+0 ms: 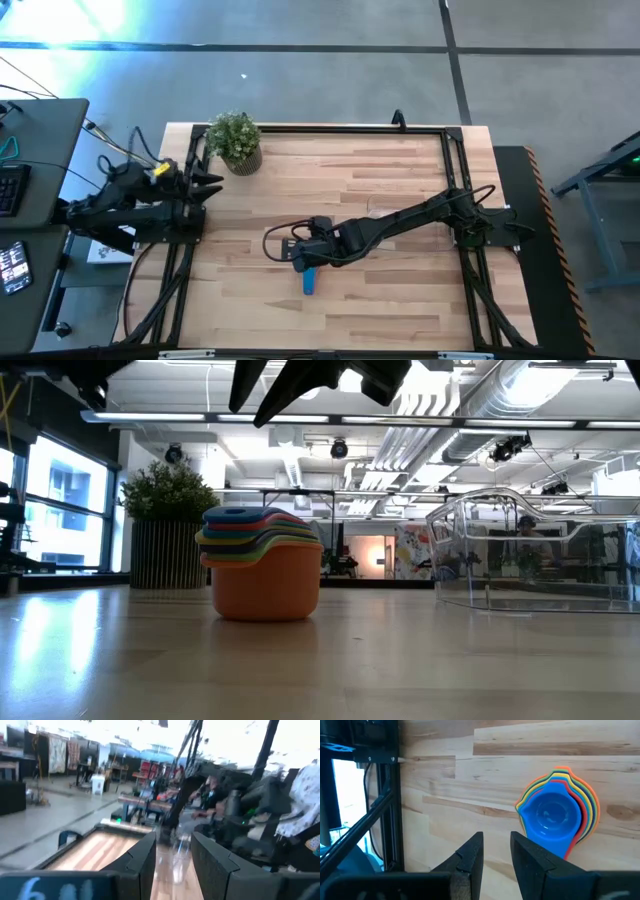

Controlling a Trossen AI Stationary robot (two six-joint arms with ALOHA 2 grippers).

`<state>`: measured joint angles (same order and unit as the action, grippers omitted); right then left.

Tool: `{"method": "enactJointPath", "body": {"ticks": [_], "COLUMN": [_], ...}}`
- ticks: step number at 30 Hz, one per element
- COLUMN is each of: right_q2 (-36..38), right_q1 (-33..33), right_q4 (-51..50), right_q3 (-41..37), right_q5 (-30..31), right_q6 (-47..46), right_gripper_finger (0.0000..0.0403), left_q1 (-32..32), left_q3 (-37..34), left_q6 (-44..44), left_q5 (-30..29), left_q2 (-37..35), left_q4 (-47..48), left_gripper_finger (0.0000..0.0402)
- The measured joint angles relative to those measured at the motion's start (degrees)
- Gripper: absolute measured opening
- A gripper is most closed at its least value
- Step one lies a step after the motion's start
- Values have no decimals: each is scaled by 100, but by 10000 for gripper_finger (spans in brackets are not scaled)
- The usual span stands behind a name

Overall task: Nest measuring cups in basket
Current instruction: Put the nested measuring cups into the transparent bin

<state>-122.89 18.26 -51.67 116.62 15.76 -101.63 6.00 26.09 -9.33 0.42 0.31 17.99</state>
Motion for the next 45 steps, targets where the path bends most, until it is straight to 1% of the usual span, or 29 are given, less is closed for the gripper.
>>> {"method": "enactJointPath", "body": {"ticks": [6, 9, 14, 22, 25, 30, 37, 45], "right_q2": [0, 0, 0, -1, -2, -2, -2, -2], "right_q1": [-2, -2, -2, -2, -2, -2, -2, -2], "right_q4": [-1, -1, -1, -1, -1, -3, 4, 8], "right_q3": [0, 0, 0, 0, 0, 0, 0, 0], "right_q5": [-270, -312, -318, -316, -316, -316, -314, -312], "right_q6": [3, -1, 0, 12, 24, 164, 316, 865], "right_gripper_finger": [90, 90, 90, 90, 90, 90, 90, 90], "left_q1": [0, 1, 0, 0, 0, 0, 0, 0], "left_q3": [-648, -944, -1392, -1903, -2071, -2247, -2256, -2256], "left_q6": [43, -23, -53, -78, 83, 97, 342, 359], "left_q5": [-208, -286, -296, -799, -975, -1133, -1155, -1140], "left_q2": [21, -8, -6, -8, -6, -8, 60, 177], "left_q4": [-281, -650, -953, -1201, -1189, -1155, -1171, -1168], "left_gripper_finger": [113, 113, 113, 113, 113, 113, 113, 113]}}
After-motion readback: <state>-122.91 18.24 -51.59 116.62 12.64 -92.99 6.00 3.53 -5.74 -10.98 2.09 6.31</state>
